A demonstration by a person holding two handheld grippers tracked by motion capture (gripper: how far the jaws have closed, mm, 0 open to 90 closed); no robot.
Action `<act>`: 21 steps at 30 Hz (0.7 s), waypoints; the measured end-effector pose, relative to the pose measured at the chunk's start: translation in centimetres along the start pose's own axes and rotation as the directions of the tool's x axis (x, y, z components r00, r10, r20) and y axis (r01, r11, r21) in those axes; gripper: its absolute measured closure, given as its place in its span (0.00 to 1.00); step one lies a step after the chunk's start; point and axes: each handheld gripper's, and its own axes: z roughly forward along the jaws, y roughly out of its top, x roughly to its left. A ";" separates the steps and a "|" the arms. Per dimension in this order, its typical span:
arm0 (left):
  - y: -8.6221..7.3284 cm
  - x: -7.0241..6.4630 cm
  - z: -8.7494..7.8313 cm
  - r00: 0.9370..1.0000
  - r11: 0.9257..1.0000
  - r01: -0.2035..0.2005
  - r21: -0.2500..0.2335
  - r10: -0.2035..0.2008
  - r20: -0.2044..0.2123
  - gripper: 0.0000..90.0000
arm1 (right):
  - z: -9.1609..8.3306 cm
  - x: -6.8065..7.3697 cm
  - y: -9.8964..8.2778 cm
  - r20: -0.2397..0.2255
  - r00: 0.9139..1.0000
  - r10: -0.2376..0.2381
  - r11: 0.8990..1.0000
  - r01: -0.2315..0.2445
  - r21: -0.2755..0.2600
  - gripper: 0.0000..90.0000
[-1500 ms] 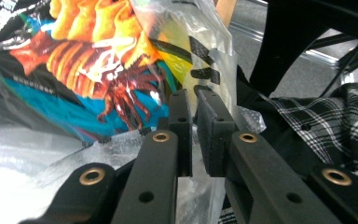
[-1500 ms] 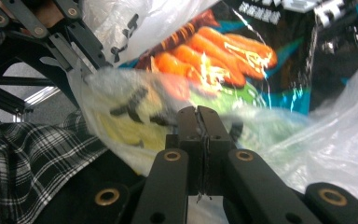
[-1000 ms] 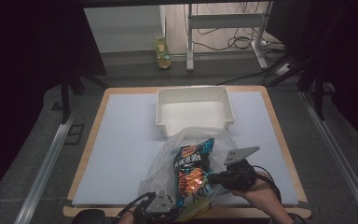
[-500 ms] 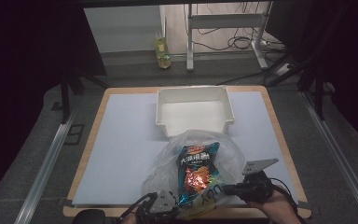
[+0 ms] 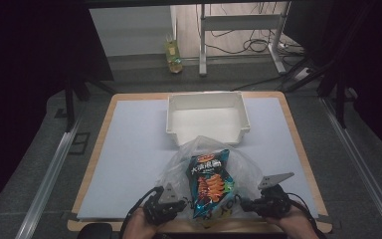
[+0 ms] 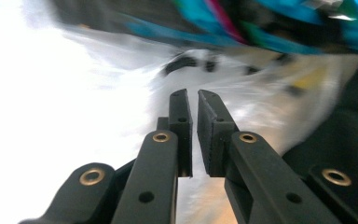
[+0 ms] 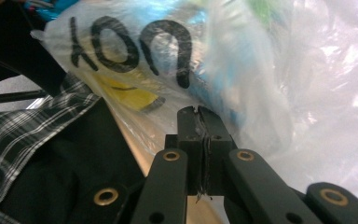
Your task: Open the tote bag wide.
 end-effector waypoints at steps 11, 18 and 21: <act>2.2 2.5 2.5 1.000 1.000 -0.014 0.020 0.014 -0.009 0.93 | -0.4 -0.9 0.9 0.074 0.997 0.006 1.000 -0.006 -0.009 0.98; 2.1 2.2 2.4 1.000 1.000 0.001 0.017 -0.001 0.029 0.92 | -3.9 1.9 3.2 0.057 0.997 -0.054 0.994 0.059 -0.089 0.97; 2.0 2.5 2.5 0.998 1.000 0.015 0.016 -0.016 0.053 0.92 | -3.5 2.4 5.5 0.083 0.992 -0.092 0.989 0.100 -0.106 0.97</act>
